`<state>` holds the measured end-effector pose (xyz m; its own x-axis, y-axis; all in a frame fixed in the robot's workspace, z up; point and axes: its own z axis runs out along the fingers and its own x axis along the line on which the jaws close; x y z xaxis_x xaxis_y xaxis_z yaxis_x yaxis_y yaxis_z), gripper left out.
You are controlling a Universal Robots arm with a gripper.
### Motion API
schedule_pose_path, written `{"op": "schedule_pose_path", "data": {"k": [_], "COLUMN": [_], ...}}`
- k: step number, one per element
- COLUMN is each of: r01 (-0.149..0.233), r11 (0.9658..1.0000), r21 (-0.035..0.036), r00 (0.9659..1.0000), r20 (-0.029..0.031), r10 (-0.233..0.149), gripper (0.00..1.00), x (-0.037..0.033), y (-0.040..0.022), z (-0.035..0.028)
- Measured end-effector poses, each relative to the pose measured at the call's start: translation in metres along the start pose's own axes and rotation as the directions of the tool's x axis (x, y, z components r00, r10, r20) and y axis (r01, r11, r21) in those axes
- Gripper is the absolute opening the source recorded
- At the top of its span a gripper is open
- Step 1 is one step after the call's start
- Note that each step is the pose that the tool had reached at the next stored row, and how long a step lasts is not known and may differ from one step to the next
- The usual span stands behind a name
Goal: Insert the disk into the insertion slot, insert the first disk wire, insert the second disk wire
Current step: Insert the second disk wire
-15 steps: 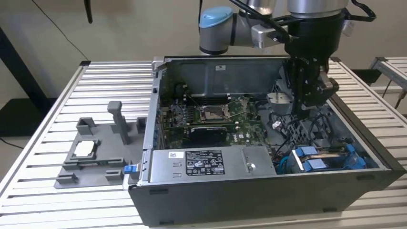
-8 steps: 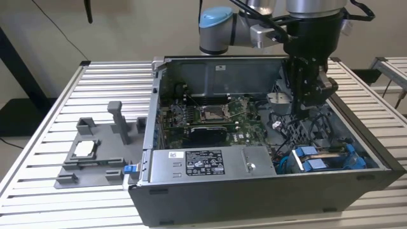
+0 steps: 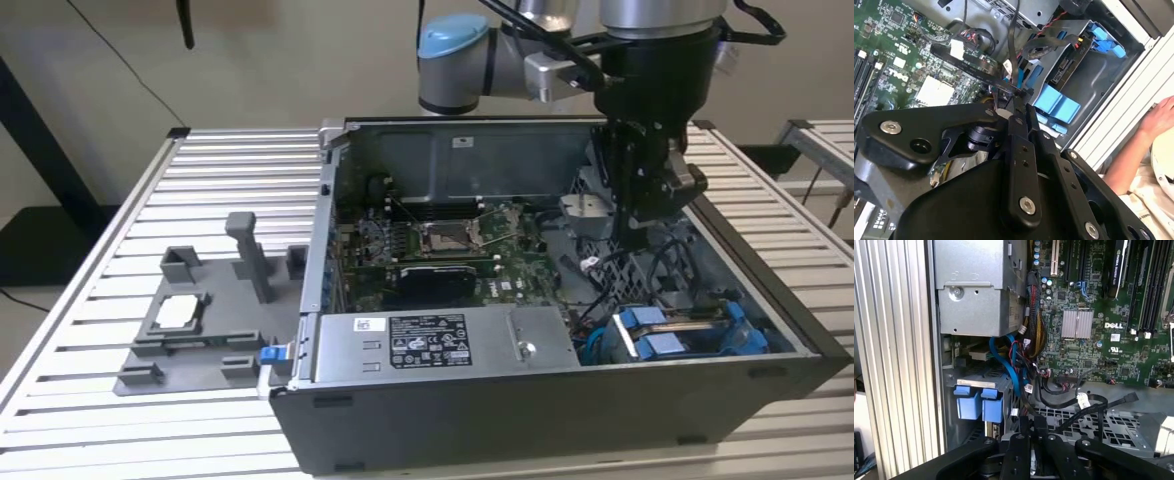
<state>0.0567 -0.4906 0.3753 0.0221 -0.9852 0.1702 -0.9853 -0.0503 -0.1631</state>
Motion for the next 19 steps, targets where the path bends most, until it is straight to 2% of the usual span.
{"op": "schedule_pose_path", "data": {"k": [9,11,12,16,19], "r01": [0.0,0.001,0.001,0.007,0.011], "r11": [1.0,1.0,1.0,1.0,0.9999], "r21": [-0.0001,0.0,-0.0001,-0.0005,-0.0001], "r00": [1.0,1.0,1.0,0.9996,0.9994], "r20": [-0.0002,-0.0024,-0.0064,-0.028,-0.0342], "r10": [0.0,-0.001,-0.001,-0.007,-0.011], "gripper": [0.15,0.16,0.23,0.23,0.23], "x": [0.0002,0.0001,0.0001,-0.0001,0.0], "y": [0.0,0.0,0.0,0.0002,0.0002], "z": [0.0001,0.0004,0.0005,0.0014,0.0014]}}
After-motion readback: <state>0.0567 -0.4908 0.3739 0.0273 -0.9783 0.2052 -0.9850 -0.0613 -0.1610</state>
